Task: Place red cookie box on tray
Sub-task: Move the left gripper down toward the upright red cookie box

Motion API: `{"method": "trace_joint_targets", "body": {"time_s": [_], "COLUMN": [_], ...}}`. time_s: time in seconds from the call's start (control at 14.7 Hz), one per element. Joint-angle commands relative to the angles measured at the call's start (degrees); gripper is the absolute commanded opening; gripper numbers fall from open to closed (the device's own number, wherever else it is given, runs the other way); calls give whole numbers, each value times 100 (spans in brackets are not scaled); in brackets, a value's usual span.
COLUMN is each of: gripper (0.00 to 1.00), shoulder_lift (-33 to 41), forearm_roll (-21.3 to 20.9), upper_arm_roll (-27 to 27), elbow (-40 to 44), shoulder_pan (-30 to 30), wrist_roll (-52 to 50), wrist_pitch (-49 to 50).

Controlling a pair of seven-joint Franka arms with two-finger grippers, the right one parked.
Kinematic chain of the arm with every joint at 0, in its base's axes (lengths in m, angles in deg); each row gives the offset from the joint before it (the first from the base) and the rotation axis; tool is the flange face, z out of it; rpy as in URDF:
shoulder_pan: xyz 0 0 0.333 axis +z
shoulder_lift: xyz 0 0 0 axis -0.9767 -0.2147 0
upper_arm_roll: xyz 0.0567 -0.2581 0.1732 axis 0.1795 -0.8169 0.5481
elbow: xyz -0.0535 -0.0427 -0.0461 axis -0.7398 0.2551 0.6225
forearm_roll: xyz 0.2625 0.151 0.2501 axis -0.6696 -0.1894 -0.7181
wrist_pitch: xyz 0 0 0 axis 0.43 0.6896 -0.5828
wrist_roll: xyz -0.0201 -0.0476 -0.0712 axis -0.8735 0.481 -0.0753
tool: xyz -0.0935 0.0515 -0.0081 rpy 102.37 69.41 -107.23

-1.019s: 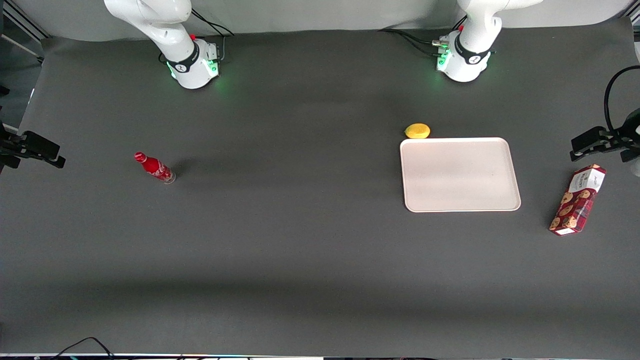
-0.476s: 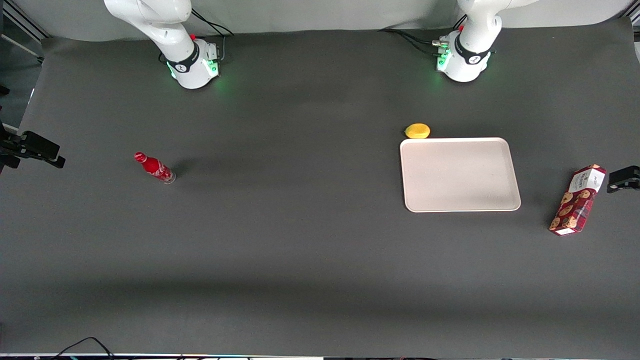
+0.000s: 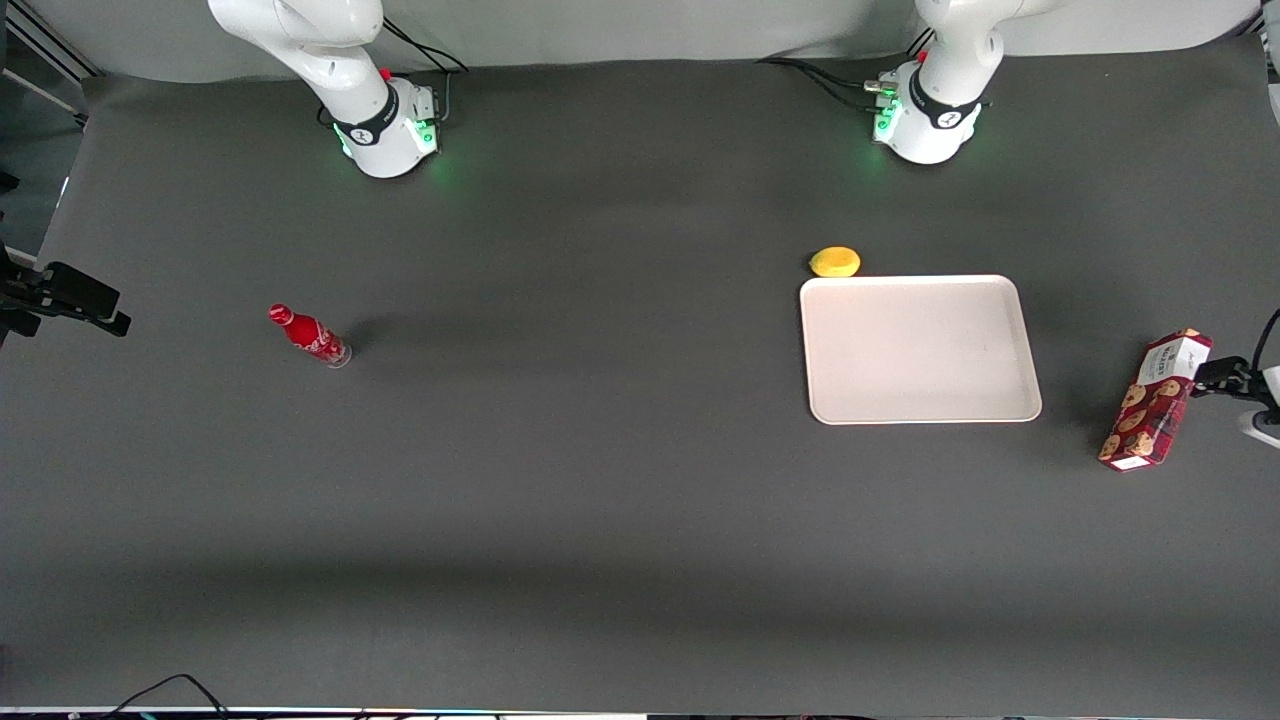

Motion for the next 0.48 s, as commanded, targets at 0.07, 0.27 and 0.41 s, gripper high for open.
{"method": "trace_joint_targets", "body": {"time_s": [0.07,0.27,0.41], "gripper": [100,100,100], "shoulder_lift": [-429,-508,-674], "forearm_roll": [316,561,728], "upper_arm_roll": [135,135,135], "elbow": [-189,-566,-682], "shoulder_pan": [100,170,170], "wrist_roll": [674,778,928], "wrist_pitch": [-350,-710,-1018]}}
